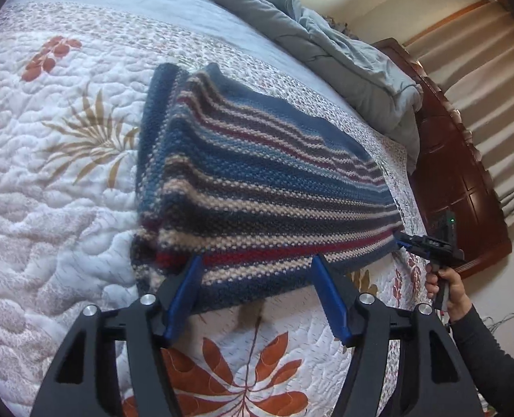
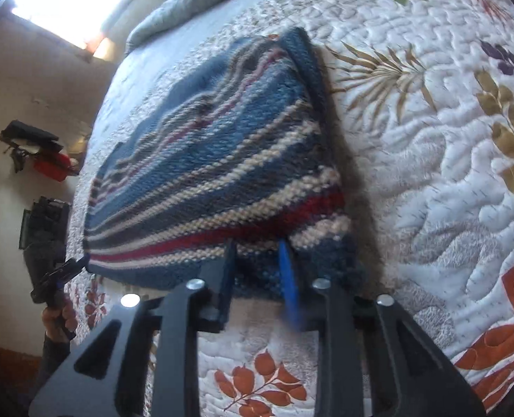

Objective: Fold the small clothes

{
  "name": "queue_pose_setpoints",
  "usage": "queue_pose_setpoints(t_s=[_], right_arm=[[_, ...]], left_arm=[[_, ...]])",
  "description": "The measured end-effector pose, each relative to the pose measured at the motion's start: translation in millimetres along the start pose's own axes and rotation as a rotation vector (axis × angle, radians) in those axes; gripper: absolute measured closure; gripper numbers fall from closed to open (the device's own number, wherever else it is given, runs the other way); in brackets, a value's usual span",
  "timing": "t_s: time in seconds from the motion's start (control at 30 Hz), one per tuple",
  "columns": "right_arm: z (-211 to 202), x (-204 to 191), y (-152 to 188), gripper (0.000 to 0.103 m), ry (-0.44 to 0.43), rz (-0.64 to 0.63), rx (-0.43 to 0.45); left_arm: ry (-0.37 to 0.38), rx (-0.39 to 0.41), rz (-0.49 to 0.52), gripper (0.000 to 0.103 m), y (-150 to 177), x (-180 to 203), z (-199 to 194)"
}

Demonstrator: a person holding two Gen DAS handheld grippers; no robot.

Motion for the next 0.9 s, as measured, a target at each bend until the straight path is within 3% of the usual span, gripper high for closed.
queue_pose_setpoints(t_s=[0.1,0.17,0.4,0.5,0.63,0.73,0.9], right_arm=[[-9,-20,5,0.072,0.014,-0.024,0.033],[-11,-57,16,0.072,0.023,-0.132,0.062],[28,-182,71,0.061,0.014,-0.429,0.067],[54,-233,98,0.059,0.031,-0.570,0.077],[93,-302,132,0.058,0.082,-0.783,0.088],[112,-333,151,0.054,0.119,-0.900,0.103],[141,-358,163,0.054,0.154,-0.982,0.109]], left_arm=[[-0.019,0.000,0.005,0.029,-1,5,-10],[-0.031,0.008,0.022,0.026,-2,11,-19],[-0.227,-0.017,0.065,0.019,-7,12,-37],[-0.397,0.002,0.144,0.018,-13,16,-46],[-0.523,0.041,0.248,0.018,-17,27,-60],[-0.604,0.079,0.354,0.017,-20,40,-70],[-0.646,0.104,0.436,0.015,-25,39,-75]])
Point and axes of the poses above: each gripper's, at about its wrist camera, not at the fingertips, and z roughly the way its jaws point, x to its right, y to its underside, the point moved 2 cm from there along z, roughly the way its jaws point, and after that the axes turned 5 degrees about z, right-handed, at the moved point
